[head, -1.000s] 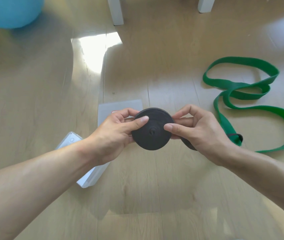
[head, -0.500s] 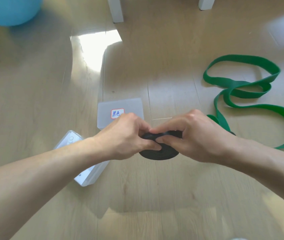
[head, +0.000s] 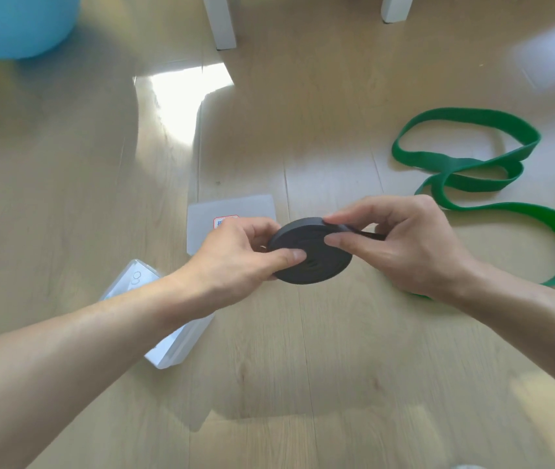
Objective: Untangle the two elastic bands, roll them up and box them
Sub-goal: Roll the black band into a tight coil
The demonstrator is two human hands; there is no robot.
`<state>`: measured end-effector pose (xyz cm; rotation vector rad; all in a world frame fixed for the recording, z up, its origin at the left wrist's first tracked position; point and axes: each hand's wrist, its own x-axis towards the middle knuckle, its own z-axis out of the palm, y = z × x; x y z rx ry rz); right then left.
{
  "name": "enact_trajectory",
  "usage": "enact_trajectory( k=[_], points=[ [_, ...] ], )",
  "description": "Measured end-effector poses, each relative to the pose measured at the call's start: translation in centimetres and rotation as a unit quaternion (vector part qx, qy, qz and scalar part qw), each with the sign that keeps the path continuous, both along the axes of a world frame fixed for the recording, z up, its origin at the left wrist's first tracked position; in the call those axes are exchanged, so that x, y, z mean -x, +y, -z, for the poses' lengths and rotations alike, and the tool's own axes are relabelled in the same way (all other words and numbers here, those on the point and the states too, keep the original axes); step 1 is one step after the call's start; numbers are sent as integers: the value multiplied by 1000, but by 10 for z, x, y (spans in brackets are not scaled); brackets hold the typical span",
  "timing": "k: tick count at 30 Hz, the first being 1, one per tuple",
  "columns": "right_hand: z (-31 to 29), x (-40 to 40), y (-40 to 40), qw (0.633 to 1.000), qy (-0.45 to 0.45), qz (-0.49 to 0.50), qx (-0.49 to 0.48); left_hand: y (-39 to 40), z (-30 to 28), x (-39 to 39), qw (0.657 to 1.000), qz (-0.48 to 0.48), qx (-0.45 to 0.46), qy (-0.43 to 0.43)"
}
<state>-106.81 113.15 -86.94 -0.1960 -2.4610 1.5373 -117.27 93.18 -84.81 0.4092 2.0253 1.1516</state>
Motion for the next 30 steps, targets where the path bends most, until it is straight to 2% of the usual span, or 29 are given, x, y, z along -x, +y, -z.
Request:
enact_trajectory(
  k=[3,4,7,11,16,20,23,27,30],
  points=[
    [-3,0,-9,996,-19,-43,-74,5,-2,0,977,132,83,147],
    [-3,0,-11,994,-22,-58,-94,5,-2,1,968,155,107,166],
    [-2,0,-11,990,-24,-86,-105,3,-1,3,967,170,125,142],
    [0,-2,-3,995,-37,-78,-40,-2,-1,3,993,106,46,31],
    [4,-4,10,996,-57,-41,62,-10,2,11,997,54,12,-49],
    [7,-5,4,982,-65,-34,175,-9,3,8,993,48,-6,-105],
    [4,-5,-2,982,-75,-34,171,-7,0,7,993,79,11,-83],
    [-2,-5,-10,987,-116,-72,88,2,-4,6,980,180,74,34],
    [-4,-4,-15,986,-113,-81,87,-1,-3,9,979,179,79,56]
  ],
)
